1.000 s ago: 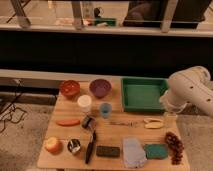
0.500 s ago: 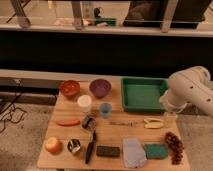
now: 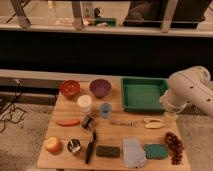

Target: Wipe red bowl with brush

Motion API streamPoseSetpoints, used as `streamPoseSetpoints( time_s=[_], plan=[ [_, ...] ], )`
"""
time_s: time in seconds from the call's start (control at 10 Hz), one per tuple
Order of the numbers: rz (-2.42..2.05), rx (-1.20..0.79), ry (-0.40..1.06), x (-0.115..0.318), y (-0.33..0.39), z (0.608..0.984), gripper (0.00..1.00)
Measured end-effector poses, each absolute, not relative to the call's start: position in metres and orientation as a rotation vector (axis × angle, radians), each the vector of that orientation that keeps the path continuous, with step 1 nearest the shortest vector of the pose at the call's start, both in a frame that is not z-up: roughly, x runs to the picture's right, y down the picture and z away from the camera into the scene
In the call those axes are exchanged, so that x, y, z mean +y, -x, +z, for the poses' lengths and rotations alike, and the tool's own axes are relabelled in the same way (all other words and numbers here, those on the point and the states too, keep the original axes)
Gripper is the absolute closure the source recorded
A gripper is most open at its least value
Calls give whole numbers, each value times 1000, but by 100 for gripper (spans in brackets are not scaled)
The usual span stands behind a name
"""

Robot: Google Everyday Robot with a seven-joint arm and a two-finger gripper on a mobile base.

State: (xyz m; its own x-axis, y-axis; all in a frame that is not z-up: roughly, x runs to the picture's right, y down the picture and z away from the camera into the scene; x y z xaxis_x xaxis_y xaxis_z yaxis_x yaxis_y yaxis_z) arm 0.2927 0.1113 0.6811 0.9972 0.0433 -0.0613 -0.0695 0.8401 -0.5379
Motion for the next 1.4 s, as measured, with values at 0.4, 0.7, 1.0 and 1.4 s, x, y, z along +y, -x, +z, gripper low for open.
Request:
streamPoseSetpoints(
  time_s=[0.4,0.7,1.0,1.4],
  plan=[
    [60,47,570,111,-293,681,20],
    [60,47,570,111,-293,681,20],
    [58,47,572,112,-292,681,20],
    [-1,11,583,120,-255,685,20]
  ],
)
